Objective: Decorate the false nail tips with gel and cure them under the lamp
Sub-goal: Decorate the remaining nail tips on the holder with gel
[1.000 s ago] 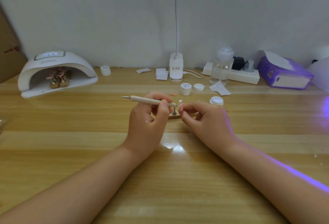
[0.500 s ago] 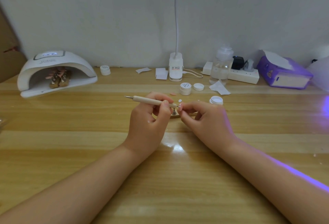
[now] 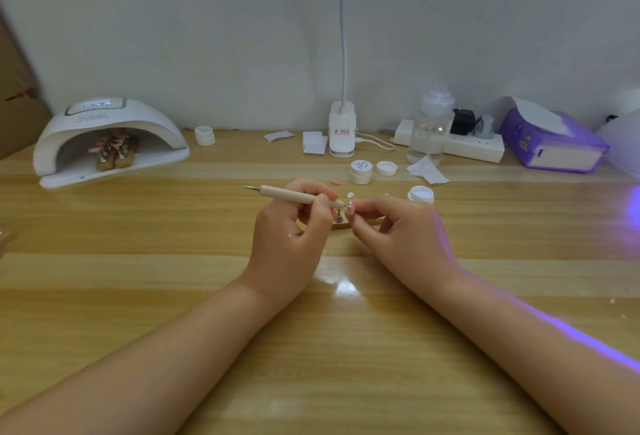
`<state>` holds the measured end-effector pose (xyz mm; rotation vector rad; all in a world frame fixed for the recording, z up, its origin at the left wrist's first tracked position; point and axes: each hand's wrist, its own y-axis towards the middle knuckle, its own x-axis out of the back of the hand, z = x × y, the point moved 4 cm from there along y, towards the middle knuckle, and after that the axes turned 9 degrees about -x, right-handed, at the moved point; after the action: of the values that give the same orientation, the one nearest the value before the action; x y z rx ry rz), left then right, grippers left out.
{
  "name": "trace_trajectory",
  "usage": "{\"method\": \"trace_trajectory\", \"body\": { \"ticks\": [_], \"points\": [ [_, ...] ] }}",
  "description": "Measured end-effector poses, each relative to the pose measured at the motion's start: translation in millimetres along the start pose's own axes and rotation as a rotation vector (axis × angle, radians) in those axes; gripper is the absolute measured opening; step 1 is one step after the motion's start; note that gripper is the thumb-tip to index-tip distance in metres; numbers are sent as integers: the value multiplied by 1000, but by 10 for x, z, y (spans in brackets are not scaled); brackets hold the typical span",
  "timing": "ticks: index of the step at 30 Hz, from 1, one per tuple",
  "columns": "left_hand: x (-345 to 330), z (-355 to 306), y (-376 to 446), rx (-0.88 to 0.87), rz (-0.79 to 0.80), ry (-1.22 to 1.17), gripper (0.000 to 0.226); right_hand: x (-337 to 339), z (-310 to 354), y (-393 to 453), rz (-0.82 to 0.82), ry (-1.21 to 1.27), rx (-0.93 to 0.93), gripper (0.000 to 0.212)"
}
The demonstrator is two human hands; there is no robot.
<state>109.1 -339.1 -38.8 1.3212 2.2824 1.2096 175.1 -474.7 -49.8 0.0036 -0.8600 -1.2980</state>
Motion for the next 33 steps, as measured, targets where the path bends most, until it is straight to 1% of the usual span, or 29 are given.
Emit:
{"method": "trace_trajectory", "body": {
  "ticks": [4, 7, 14, 25, 28, 33],
  "points": [
    [-1, 5, -2, -1, 3, 6, 15, 5, -4, -4, -3, -4, 5, 9],
    [6, 9, 3, -3, -2, -2, 11, 7, -1, 0, -5, -1, 10, 10],
    [0, -2, 5, 3, -7, 6, 16, 5, 9, -3, -5, -5, 12, 10],
    [-1, 1, 10, -5, -15, -14, 10, 7, 4, -8, -3, -9, -2, 10],
    [1, 3, 5, -16, -12, -16, 14, 8, 3, -7, -8, 0, 0, 10],
    [0, 3, 10, -23, -11, -21, 14, 10, 1, -9, -12, 0, 8, 11]
  ]
}}
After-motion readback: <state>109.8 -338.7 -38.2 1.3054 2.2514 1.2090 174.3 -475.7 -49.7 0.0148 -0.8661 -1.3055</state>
